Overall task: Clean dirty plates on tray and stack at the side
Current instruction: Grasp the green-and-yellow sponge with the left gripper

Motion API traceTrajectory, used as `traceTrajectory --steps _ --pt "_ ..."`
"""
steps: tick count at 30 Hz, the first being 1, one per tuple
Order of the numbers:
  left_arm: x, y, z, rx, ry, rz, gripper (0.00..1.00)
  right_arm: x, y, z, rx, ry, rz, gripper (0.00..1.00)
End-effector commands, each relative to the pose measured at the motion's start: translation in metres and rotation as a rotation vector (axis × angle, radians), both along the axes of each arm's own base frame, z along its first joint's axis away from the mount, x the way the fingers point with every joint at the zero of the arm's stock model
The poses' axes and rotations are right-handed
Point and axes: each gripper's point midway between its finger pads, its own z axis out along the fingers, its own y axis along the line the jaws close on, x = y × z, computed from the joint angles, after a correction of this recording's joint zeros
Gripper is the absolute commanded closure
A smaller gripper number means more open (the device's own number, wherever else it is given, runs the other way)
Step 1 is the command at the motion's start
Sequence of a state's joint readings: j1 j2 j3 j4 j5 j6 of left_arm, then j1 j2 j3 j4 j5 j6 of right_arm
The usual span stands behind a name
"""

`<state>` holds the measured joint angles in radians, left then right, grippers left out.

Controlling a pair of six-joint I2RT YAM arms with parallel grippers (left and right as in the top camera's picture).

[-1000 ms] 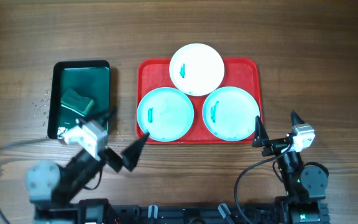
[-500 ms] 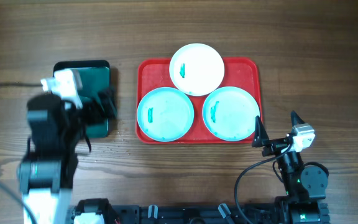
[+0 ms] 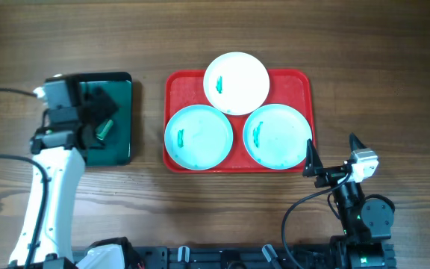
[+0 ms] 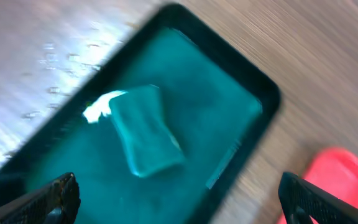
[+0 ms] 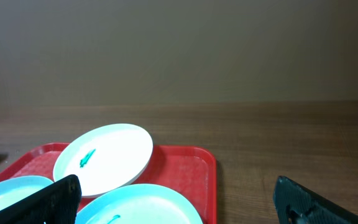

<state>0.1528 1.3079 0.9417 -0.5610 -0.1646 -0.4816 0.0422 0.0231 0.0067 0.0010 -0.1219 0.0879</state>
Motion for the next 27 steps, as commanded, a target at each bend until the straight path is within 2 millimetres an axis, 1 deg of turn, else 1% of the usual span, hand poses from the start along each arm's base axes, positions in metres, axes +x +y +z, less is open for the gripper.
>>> traceTrajectory --steps 1,3,6,9,10,13,15,18,22,25,26,27 --pt "-0.002 0.009 0.0 -0.074 -0.013 0.067 0.0 0.001 -0.004 0.0 -0.009 -0.003 -0.022 0.0" --pt "-0.008 0.006 -0.008 -0.093 0.023 0.061 0.0 0.001 -0.004 0.0 -0.01 -0.003 -0.022 0.0" --pt "-0.006 0.006 -0.013 -0.104 0.033 0.068 0.0 0.001 -0.004 0.0 -0.009 -0.003 -0.022 0.0" --pt "-0.01 0.008 -0.019 -0.148 0.074 0.115 0.0 0.001 -0.004 0.0 -0.009 -0.003 -0.023 0.0" --pt "-0.011 0.011 -0.017 -0.152 0.094 0.127 0.01 0.001 -0.004 0.0 -0.009 -0.003 -0.022 0.0" --pt "-0.017 0.029 -0.01 -0.203 0.185 0.236 0.01 0.001 -0.004 0.0 -0.009 -0.003 -0.022 0.0" --pt "-0.012 0.038 -0.011 -0.217 0.21 0.27 0.0 0.001 -0.004 0.0 -0.009 -0.003 -0.022 0.0" --pt "-0.007 0.044 -0.021 -0.219 0.219 0.285 0.0 0.001 -0.004 0.0 -0.009 -0.003 -0.022 0.0" --pt "-0.004 0.045 -0.034 -0.226 0.237 0.285 0.0 0.001 -0.004 0.0 -0.009 -0.003 -0.022 0.0" --pt "0.001 0.046 -0.053 -0.234 0.274 0.288 0.0 0.001 -0.004 0.0 -0.01 -0.003 -0.022 0.0" --pt "0.002 0.046 -0.06 -0.238 0.289 0.289 0.03 0.001 -0.004 0.0 -0.009 -0.003 -0.022 0.0" --pt "0.003 0.045 -0.066 -0.246 0.301 0.287 0.09 0.001 -0.004 0.0 -0.009 -0.003 -0.022 0.0"
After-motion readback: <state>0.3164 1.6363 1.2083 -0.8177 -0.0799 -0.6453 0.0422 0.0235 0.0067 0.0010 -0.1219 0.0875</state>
